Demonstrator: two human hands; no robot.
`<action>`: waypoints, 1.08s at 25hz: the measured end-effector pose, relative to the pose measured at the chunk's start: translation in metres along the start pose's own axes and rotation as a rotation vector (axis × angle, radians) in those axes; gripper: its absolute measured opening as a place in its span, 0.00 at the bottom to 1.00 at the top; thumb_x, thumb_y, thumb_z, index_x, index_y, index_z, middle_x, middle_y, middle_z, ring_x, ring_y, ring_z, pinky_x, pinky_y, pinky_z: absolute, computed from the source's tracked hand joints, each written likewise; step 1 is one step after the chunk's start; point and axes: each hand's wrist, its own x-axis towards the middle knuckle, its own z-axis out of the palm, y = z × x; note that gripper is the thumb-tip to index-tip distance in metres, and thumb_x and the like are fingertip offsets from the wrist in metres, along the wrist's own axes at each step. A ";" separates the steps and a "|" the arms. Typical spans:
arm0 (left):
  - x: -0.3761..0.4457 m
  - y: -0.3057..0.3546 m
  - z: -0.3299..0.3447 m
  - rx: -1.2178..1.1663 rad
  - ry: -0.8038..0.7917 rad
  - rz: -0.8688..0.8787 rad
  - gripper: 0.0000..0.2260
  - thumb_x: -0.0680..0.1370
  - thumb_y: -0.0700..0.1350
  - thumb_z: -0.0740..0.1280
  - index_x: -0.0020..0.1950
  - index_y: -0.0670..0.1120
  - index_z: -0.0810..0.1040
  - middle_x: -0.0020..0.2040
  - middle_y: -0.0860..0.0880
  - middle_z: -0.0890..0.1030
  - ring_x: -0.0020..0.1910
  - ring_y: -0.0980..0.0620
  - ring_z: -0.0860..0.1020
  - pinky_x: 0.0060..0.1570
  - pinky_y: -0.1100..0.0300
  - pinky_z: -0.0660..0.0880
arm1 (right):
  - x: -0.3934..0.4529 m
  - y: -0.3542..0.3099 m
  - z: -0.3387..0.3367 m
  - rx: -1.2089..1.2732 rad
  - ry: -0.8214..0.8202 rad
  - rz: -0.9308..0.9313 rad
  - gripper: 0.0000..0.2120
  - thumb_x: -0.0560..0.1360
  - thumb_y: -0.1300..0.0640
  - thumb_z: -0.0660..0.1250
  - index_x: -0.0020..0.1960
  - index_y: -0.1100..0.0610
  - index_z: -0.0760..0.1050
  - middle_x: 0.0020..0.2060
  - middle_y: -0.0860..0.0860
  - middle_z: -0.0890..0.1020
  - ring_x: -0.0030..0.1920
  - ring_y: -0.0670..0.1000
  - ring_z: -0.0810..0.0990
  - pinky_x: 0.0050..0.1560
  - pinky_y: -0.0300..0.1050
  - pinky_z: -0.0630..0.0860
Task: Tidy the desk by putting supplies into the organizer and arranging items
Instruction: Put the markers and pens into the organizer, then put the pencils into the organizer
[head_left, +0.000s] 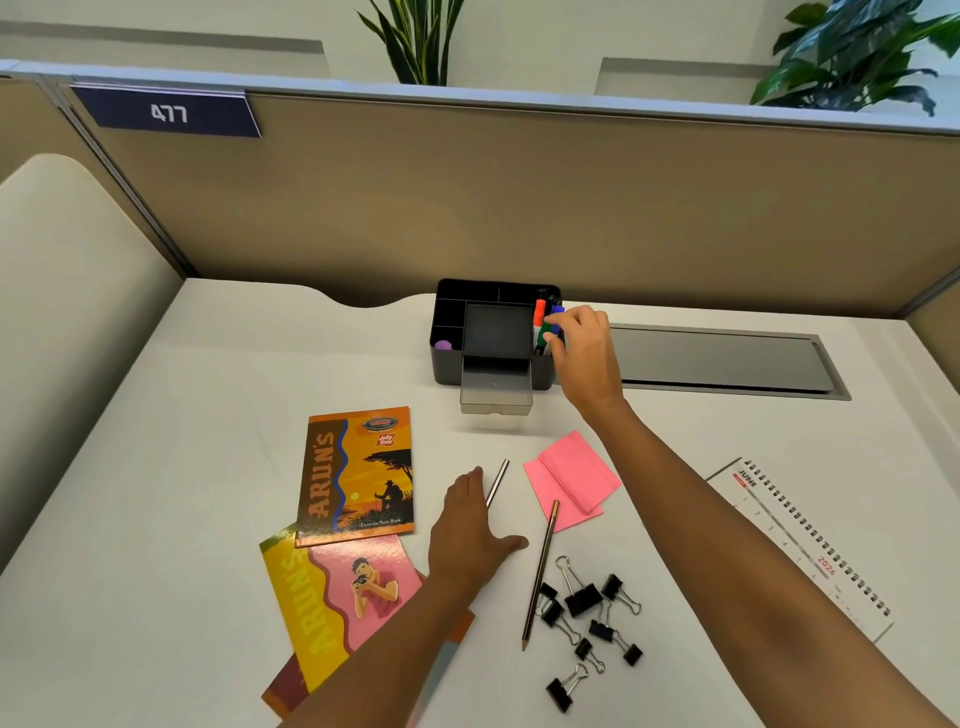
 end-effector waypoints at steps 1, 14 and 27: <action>0.000 0.000 0.000 0.004 0.000 0.001 0.50 0.68 0.62 0.75 0.80 0.47 0.49 0.79 0.49 0.57 0.77 0.50 0.57 0.71 0.54 0.65 | -0.002 0.002 0.001 -0.052 -0.030 -0.011 0.13 0.78 0.61 0.66 0.62 0.59 0.78 0.51 0.56 0.78 0.54 0.55 0.73 0.53 0.50 0.77; 0.001 -0.017 -0.021 0.088 -0.079 0.137 0.42 0.68 0.58 0.76 0.75 0.45 0.60 0.72 0.49 0.67 0.70 0.50 0.67 0.65 0.57 0.67 | -0.106 -0.008 -0.039 0.144 -0.466 0.537 0.16 0.75 0.51 0.71 0.59 0.55 0.75 0.50 0.52 0.82 0.49 0.53 0.80 0.47 0.41 0.71; 0.005 -0.020 -0.023 0.243 -0.142 0.150 0.22 0.78 0.54 0.68 0.62 0.39 0.73 0.79 0.49 0.59 0.68 0.48 0.72 0.64 0.54 0.71 | -0.235 -0.042 -0.035 0.071 -0.434 0.867 0.19 0.70 0.44 0.74 0.35 0.59 0.76 0.35 0.54 0.83 0.38 0.55 0.81 0.43 0.46 0.77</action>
